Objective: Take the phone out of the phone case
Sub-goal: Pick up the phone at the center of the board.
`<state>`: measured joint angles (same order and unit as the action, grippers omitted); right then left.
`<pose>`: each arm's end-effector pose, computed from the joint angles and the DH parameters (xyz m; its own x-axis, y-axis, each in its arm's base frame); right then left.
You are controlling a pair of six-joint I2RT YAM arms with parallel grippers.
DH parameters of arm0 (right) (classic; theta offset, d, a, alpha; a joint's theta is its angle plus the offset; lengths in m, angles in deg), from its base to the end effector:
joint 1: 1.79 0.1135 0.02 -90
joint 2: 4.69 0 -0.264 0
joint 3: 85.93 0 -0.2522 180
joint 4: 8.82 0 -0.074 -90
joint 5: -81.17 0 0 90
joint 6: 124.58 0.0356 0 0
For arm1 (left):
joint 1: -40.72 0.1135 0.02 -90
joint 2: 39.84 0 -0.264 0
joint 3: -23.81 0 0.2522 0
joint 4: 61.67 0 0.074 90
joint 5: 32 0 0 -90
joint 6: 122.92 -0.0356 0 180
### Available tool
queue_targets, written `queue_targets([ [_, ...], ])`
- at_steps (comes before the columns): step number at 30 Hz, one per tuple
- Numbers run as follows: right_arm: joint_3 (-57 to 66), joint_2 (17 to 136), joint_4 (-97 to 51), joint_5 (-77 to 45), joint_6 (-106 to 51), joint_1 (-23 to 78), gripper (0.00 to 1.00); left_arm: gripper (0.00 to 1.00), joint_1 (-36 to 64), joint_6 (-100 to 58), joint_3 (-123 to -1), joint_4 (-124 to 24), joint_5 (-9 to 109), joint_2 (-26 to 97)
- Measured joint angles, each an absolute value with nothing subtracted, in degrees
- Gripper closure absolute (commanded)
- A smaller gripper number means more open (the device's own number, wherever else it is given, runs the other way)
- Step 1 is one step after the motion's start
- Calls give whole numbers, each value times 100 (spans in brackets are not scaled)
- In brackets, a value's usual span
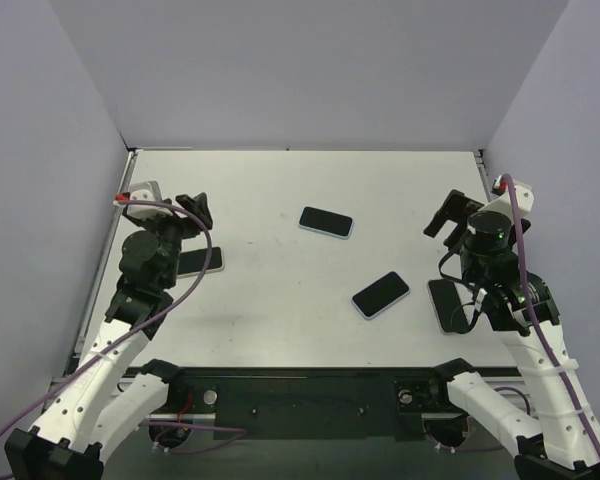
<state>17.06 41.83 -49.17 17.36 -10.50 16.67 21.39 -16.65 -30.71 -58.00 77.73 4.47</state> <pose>0.1568 0.0358 0.4149 -0.0959 0.3540 -0.9303 0.1834 0.9249 0.3330 0.1796 -0.0503 0.3549 0.1045 -0.3161 -0.9429 0.0254 0.9487 -0.3153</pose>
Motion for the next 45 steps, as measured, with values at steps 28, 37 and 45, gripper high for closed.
queue_targets([
  [28,1855,4631,-4845,1074,-906,1669,0,61,3983,3791,-4736,-3260,6516,4902],
  [37,1853,4358,-4804,1085,-980,1671,0,62,4204,4341,-5711,-3612,6217,7068],
  [45,1875,4496,-4627,927,-982,1680,0,62,4191,4164,-5274,-3442,6289,6668],
])
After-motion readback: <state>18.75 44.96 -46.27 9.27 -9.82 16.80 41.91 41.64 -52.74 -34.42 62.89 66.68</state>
